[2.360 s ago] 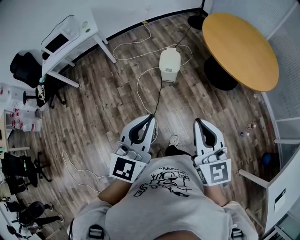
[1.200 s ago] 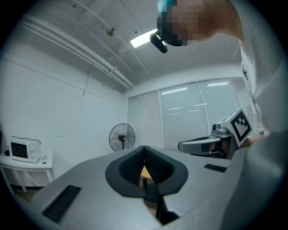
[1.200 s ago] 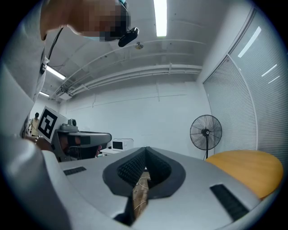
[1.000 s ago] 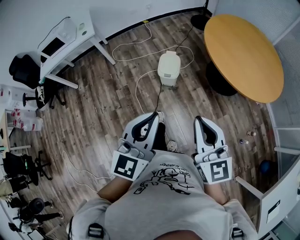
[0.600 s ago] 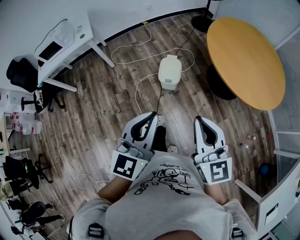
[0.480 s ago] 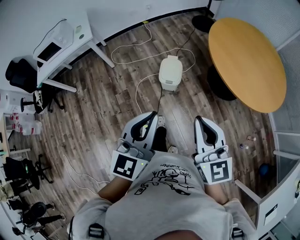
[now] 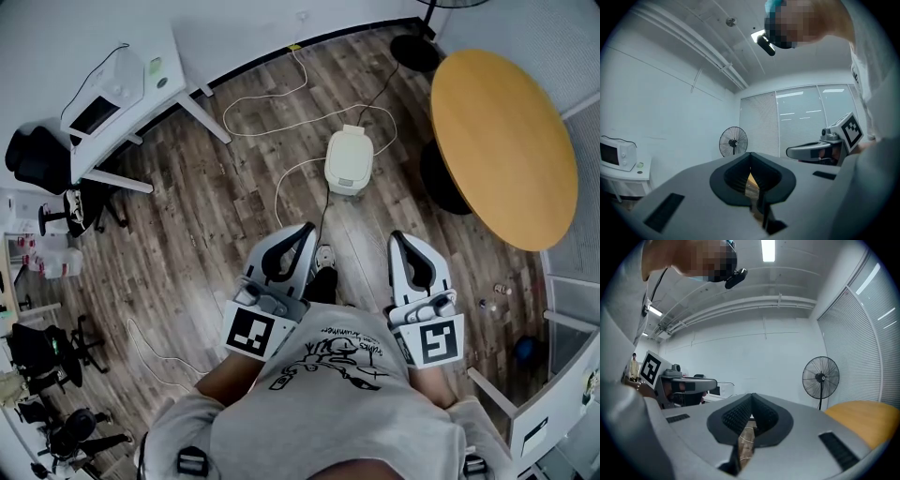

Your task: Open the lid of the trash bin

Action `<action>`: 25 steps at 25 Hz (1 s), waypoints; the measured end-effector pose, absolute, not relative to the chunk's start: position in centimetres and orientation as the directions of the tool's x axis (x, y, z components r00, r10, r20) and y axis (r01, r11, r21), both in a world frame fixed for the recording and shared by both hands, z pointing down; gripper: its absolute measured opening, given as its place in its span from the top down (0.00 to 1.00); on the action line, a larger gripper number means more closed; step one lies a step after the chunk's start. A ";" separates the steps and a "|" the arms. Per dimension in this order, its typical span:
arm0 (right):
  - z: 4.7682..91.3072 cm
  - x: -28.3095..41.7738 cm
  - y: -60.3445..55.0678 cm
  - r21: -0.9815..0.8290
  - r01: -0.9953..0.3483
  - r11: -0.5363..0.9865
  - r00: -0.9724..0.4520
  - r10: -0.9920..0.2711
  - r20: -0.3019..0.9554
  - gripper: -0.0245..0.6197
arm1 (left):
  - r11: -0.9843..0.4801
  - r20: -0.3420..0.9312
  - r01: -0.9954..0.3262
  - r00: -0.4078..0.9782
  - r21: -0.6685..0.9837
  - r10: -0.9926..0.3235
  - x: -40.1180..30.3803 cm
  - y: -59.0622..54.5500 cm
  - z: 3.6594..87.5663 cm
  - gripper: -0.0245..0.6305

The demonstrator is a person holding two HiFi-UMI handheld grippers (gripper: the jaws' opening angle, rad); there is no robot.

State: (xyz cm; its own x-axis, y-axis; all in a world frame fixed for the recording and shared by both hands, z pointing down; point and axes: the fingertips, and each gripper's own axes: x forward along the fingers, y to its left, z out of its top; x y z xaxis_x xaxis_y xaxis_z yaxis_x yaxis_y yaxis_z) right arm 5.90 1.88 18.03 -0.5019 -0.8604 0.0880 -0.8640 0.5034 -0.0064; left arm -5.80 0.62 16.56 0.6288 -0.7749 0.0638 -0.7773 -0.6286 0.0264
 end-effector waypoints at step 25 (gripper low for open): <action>16.5 0.2 -11.9 0.050 -0.860 0.508 -0.504 -0.861 0.076 0.95 | -0.644 0.028 -0.764 0.645 0.037 -0.764 -11.0 -12.8 16.2 0.94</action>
